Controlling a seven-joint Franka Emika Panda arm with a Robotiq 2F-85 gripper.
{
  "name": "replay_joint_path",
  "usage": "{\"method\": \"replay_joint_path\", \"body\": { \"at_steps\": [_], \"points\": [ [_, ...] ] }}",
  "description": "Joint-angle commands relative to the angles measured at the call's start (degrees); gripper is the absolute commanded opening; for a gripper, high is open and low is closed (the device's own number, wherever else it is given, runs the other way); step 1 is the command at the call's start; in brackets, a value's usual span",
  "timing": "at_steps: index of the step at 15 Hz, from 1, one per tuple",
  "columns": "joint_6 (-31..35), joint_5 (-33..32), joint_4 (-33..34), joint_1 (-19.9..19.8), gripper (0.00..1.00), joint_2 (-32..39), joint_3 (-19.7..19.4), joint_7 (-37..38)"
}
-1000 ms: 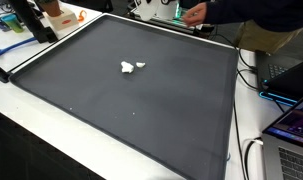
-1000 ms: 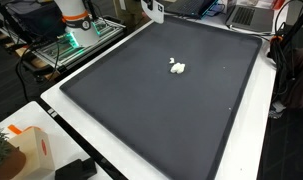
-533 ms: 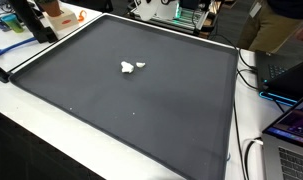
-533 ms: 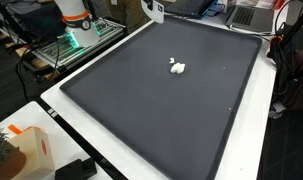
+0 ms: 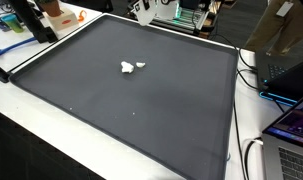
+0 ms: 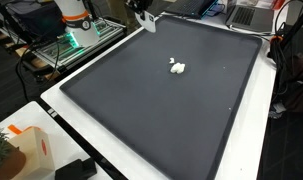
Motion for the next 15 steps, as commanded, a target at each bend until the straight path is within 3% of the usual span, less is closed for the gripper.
{"method": "replay_joint_path", "body": {
  "at_steps": [1, 2, 6, 11, 15],
  "points": [
    [10.5, 0.3, -13.9, 0.2, 0.01, -10.9, 0.5, 0.8],
    [6.1, -0.1, -6.6, 0.3, 0.04, -4.0, -0.2, 0.1],
    [9.3, -0.2, -12.3, 0.5, 0.01, -9.3, -0.1, 0.3],
    [14.2, -0.7, -9.8, 3.1, 0.01, -7.3, 2.7, 0.7],
    [19.5, -4.2, -4.8, 3.0, 0.01, -1.5, 5.5, 4.1]
  ]
}}
